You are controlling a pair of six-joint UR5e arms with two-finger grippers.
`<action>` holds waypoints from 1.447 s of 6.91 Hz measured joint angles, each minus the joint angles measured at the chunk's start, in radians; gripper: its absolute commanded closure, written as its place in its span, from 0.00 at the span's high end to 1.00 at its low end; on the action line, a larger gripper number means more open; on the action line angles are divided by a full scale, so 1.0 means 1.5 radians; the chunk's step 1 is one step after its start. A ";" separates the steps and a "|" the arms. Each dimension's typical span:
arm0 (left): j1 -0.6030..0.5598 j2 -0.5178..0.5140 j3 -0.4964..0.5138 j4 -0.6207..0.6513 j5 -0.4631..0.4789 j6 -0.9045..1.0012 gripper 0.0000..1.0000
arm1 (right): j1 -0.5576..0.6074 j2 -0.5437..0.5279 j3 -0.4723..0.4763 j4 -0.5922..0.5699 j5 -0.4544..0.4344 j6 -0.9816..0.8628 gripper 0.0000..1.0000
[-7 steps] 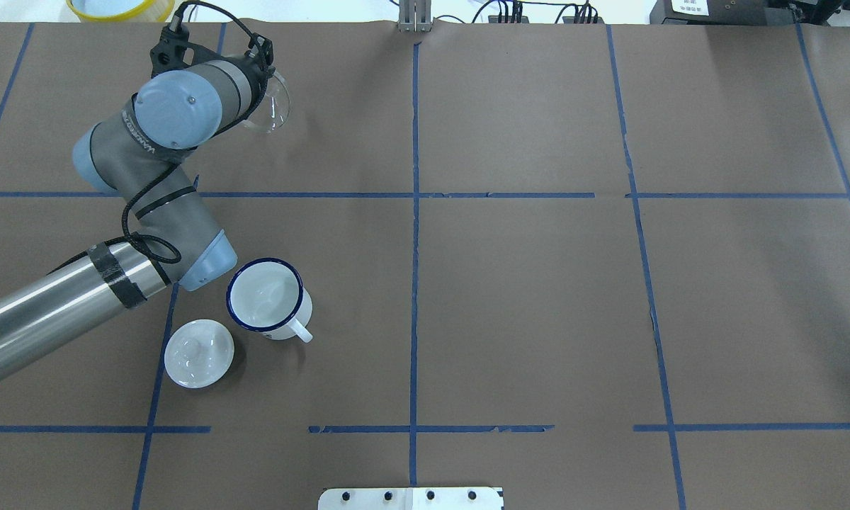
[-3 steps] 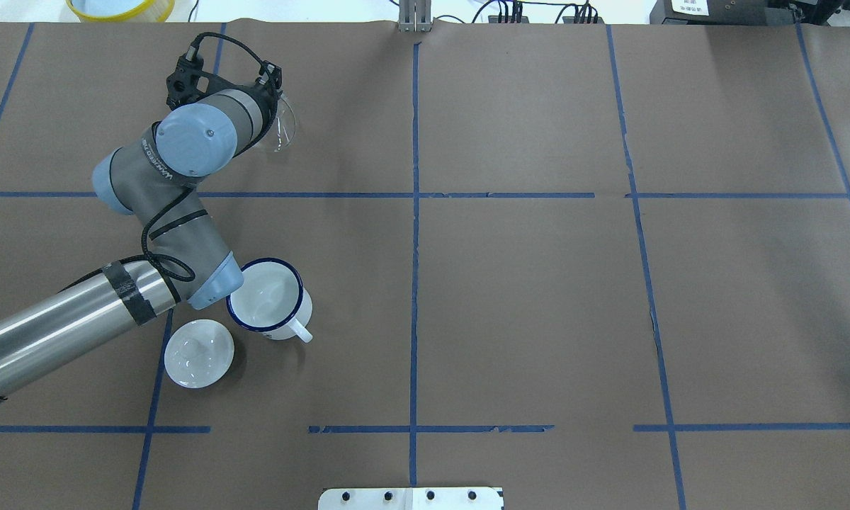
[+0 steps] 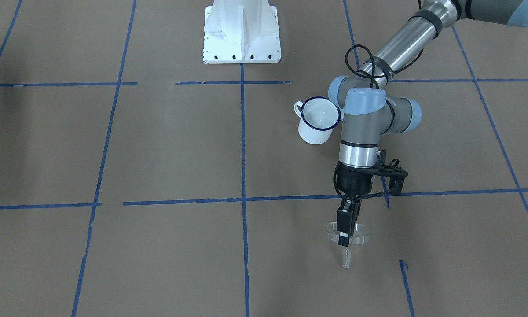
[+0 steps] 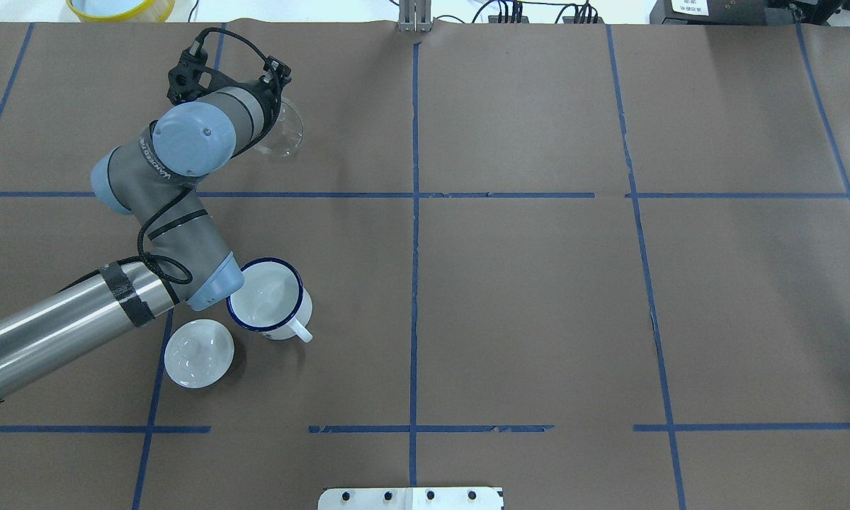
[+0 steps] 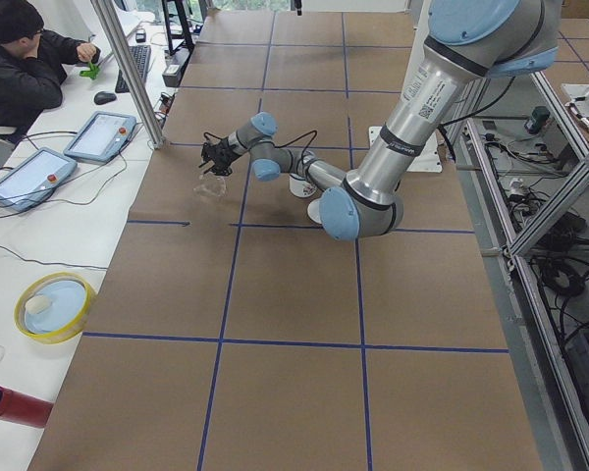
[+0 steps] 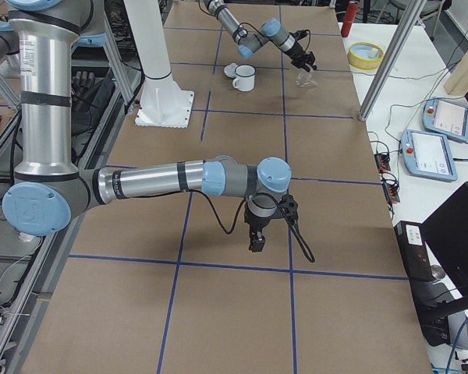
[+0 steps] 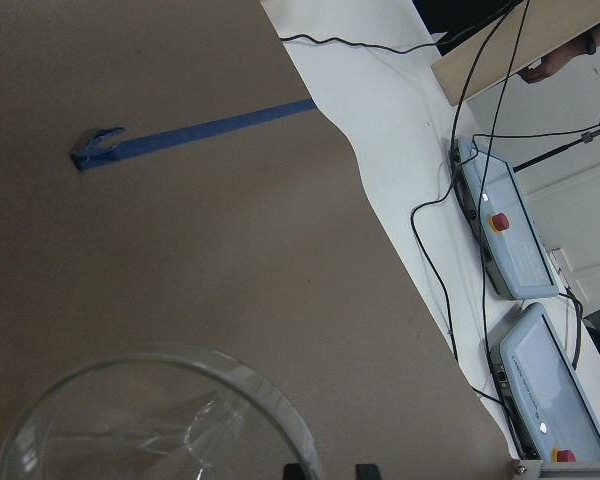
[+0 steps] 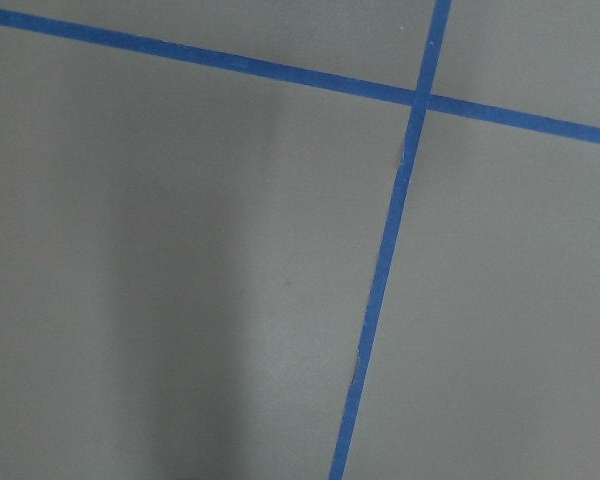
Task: Remove funnel from cup
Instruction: 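Carry the funnel farther from the robot and set it down upright, then release the funnel and move the left gripper to the small white cup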
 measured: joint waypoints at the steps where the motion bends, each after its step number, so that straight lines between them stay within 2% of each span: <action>1: -0.011 0.012 -0.048 0.006 -0.031 0.028 1.00 | 0.000 0.000 0.000 0.000 0.000 0.000 1.00; 2: -0.029 0.039 -0.112 0.026 -0.096 0.068 1.00 | 0.000 0.000 0.000 0.000 0.000 0.000 1.00; 3: -0.046 0.086 -0.217 0.090 -0.173 0.146 1.00 | 0.000 0.000 0.000 0.000 0.000 0.000 1.00; 5: -0.059 0.158 -0.423 0.297 -0.238 0.347 1.00 | 0.000 0.000 -0.001 0.000 0.000 0.000 1.00; 6: -0.057 0.169 -0.483 0.393 -0.286 0.433 1.00 | 0.000 0.000 -0.001 0.000 0.000 0.000 1.00; 7: -0.050 0.176 -0.516 0.476 -0.354 0.511 1.00 | 0.000 0.000 -0.001 0.000 0.000 0.000 1.00; 8: -0.029 0.194 -0.540 0.532 -0.394 0.543 1.00 | 0.000 0.000 -0.001 0.000 0.000 0.000 1.00; 9: 0.006 0.230 -0.563 0.549 -0.409 0.546 1.00 | 0.000 0.000 -0.001 0.000 0.000 0.000 1.00; 10: 0.049 0.274 -0.580 0.534 -0.399 0.528 1.00 | 0.000 0.000 -0.001 0.000 0.000 0.000 1.00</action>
